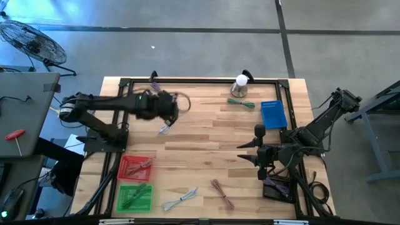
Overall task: Pick & Place USB Port
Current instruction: Put the top light blue charger cable into the blue bin
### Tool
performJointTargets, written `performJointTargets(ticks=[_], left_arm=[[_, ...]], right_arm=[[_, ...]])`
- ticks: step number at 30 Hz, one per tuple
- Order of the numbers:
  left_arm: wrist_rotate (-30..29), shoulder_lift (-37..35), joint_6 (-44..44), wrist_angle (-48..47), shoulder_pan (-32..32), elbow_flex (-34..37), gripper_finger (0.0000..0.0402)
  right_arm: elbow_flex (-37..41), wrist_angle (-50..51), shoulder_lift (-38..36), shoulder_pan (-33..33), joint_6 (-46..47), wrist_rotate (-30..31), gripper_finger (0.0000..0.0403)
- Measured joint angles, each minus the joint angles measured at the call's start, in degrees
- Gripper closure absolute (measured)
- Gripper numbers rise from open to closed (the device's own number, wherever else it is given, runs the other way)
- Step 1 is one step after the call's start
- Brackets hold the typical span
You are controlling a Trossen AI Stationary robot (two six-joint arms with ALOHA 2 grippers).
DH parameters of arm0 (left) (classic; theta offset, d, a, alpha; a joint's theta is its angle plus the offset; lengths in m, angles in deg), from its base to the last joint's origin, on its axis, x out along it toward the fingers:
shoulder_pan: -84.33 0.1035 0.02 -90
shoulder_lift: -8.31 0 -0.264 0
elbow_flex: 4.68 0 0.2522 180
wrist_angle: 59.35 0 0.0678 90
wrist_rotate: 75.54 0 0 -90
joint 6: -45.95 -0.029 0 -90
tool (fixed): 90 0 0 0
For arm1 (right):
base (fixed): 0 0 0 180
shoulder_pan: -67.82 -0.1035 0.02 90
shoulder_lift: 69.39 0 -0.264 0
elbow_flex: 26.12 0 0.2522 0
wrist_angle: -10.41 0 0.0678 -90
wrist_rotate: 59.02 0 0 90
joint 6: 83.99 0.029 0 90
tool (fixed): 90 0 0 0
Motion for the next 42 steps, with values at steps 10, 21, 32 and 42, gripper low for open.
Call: performJointTargets(ticks=[10, 21, 32, 42], left_arm=[[12.39, 10.44, -2.09, 3.32, 11.58, 0.15, 0.0211], [22.01, 20.53, -9.12, 5.51, 12.41, 0.09, 0.0211], [26.34, 22.43, -8.61, 7.72, 12.41, 1.76, 0.0211], [26.95, 22.41, -9.09, 12.44, 12.43, 6.13, 0.0211]], right_arm=[[0.00, 3.65, 0.00, 0.00, 3.93, -0.57, 0.0274], [0.00, 6.56, 0.00, 0.00, 7.31, -0.66, 0.0274], [0.00, 6.86, 0.07, 0.00, 8.79, -0.66, 0.0274], [0.00, 7.46, 0.09, 0.00, 8.81, -0.85, 0.0274]])
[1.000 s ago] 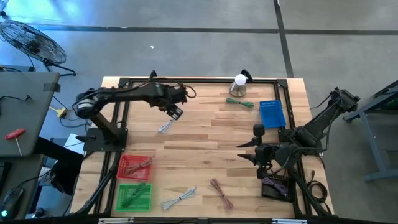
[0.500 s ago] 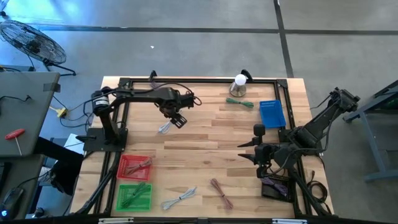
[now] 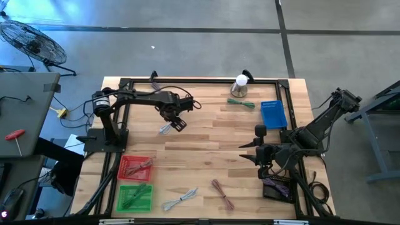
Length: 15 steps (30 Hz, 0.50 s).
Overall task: Pick & Place USB Port
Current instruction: Put the top light blue charger cable into the blue bin
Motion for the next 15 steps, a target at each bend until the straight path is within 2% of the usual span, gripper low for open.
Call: performJointTargets(ticks=[9, 15], left_arm=[[1.83, 0.00, -1.51, 7.08, 0.00, 3.79, 0.0211], [-2.66, -0.05, -4.72, 9.36, 0.00, 5.98, 0.0221]], right_arm=[[0.00, 0.25, 0.01, 0.00, 0.00, -0.01, 0.0274], [0.00, 0.25, 0.02, -0.01, 0.00, -0.01, 0.0274]])
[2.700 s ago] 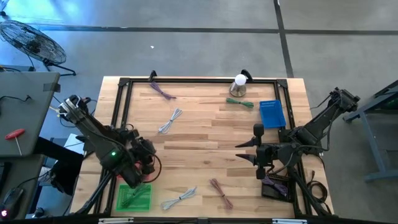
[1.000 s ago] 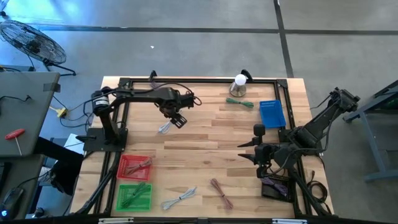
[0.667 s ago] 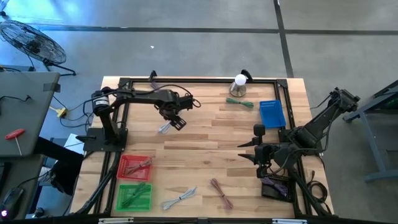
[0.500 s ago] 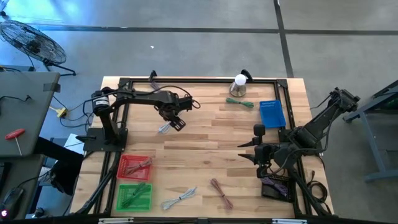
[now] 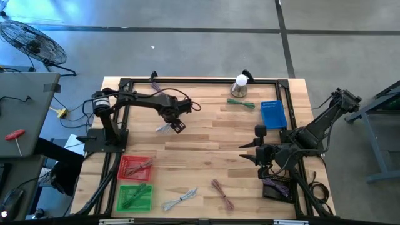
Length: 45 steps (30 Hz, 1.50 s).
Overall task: Pick & Place USB Port
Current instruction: Put the top light blue charger cable into the blue bin
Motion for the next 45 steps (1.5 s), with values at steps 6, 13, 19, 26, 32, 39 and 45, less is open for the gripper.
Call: performJointTargets(ticks=[6, 13, 19, 26, 32, 39, 45], left_arm=[[-0.29, -0.30, -2.37, 2.40, -0.13, 1.68, 0.0335], [-2.37, -0.23, -4.33, 3.45, -0.13, 1.49, 0.0391], [-4.98, -0.99, -5.68, 3.82, -2.85, -1.10, 0.0398], [-8.89, -7.94, -5.94, -1.78, -11.19, -7.75, 0.0399], [-13.78, -16.70, -8.52, 7.58, -21.76, -11.44, 0.0400], [-16.64, -20.84, -21.70, 28.71, -33.10, -11.37, 0.0401], [-11.72, -18.48, -31.80, 42.99, -36.98, -11.36, 0.0401]], right_arm=[[0.00, 0.01, 0.01, 0.00, 0.00, 0.18, 0.0274], [0.00, 0.01, 0.01, 0.00, 0.00, 0.20, 0.0274], [0.00, 0.01, 0.01, -0.01, 0.00, 0.20, 0.0274], [0.00, -0.14, 0.01, -0.02, -0.07, 0.22, 0.0274], [0.00, -1.03, 0.01, 0.06, -0.24, 0.36, 0.0274], [-0.03, -7.00, 0.01, 1.45, -2.10, 3.27, 0.0274], [-0.02, -15.17, 0.01, 3.40, -7.88, 1.64, 0.0274]])
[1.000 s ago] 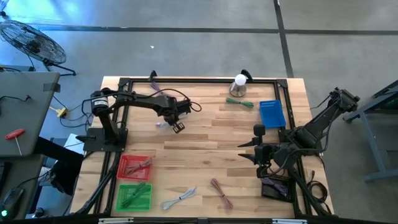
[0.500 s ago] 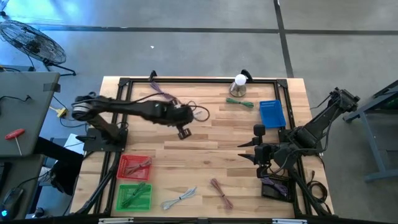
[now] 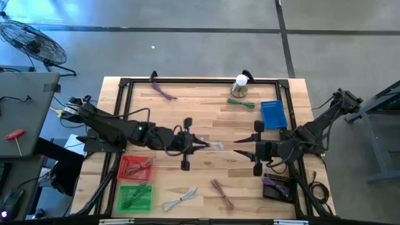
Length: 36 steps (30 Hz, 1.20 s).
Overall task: Pick & Place USB Port
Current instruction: Put the top light blue charger cable into the blue bin
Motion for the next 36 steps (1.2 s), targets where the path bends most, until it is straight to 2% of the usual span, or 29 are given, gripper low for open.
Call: performJointTargets(ticks=[5, 14, 19, 25, 36], left_arm=[[6.00, 2.47, -2.36, 5.22, 0.24, 0.09, 0.0401], [8.83, 5.17, -2.47, 9.60, 0.24, 0.09, 0.0401], [9.51, 5.17, -1.37, 9.37, 1.07, 0.09, 0.0401], [10.54, 5.67, -0.62, 9.40, 1.72, 0.07, 0.0401], [9.95, 7.08, -0.13, 9.41, 1.77, 0.07, 0.0401]], right_arm=[[0.00, -4.83, 0.16, 2.37, -4.65, -7.17, 0.0274], [0.00, -8.98, 3.29, 7.29, -7.50, -19.67, 0.0274], [0.00, -11.89, 5.80, 8.74, -9.81, -22.19, 0.0274], [0.00, -14.04, 6.12, 9.40, -11.94, -22.49, 0.0274], [0.00, -14.86, 6.10, 11.12, -12.94, -30.40, 0.0284]])
